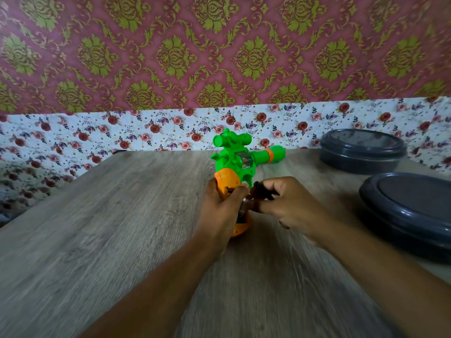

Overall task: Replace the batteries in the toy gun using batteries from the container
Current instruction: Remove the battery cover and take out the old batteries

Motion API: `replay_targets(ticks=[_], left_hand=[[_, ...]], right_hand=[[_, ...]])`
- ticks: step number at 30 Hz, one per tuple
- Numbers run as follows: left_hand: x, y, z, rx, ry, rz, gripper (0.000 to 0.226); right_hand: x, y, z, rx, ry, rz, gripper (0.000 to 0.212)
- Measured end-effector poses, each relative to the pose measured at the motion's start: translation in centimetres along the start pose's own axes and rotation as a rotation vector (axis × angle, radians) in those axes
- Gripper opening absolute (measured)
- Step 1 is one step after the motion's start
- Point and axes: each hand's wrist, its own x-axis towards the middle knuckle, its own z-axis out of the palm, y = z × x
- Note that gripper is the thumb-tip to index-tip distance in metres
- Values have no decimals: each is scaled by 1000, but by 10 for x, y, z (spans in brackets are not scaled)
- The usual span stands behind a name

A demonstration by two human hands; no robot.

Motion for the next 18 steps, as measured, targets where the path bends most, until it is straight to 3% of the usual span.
replay_targets(ticks=[5,9,11,18], left_hand=[[-3,0,0,-11,-4,-18,51],[-2,0,0,-130,-16,-97,20],[-2,1,0,-137,-35,-85,16],[-3,1,0,-115,-55,-55,26]], right_hand=[[-1,4,5,-8,96,-61,2],[7,7,-20,-28,376,63,15],[10,16,-39,-134,450,146,16],[11,51,-65,-552,363,381,17]])
